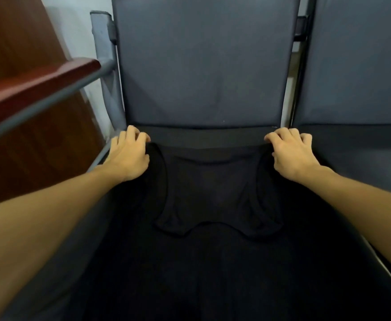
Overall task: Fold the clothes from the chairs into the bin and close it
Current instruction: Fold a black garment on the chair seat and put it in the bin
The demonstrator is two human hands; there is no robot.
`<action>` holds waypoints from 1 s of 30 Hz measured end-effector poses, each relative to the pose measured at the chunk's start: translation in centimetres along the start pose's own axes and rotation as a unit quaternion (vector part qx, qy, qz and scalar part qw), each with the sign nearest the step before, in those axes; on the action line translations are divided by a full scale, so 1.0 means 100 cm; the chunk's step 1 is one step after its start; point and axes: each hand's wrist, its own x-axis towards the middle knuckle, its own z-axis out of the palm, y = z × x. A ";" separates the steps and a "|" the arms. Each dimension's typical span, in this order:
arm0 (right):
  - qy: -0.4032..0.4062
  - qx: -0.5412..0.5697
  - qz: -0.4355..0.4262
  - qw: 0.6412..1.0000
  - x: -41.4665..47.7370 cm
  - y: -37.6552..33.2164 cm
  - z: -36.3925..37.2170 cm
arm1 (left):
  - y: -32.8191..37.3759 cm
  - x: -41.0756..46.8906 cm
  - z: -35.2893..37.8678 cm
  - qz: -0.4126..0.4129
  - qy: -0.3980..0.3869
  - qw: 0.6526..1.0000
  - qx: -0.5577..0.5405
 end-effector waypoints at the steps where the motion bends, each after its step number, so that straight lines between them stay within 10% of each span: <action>1: -0.001 0.006 -0.002 1.000 -0.007 -0.003 -0.005 | 0.000 -0.008 -0.003 0.006 -0.015 1.000 -0.009; 16: -0.259 0.064 -0.054 0.962 -0.155 -0.050 -0.091 | 0.032 -0.174 -0.061 0.078 -0.334 0.938 0.043; 30: -0.304 0.035 -0.028 0.951 -0.179 -0.038 -0.096 | 0.009 -0.190 -0.065 -0.040 -0.167 0.966 0.195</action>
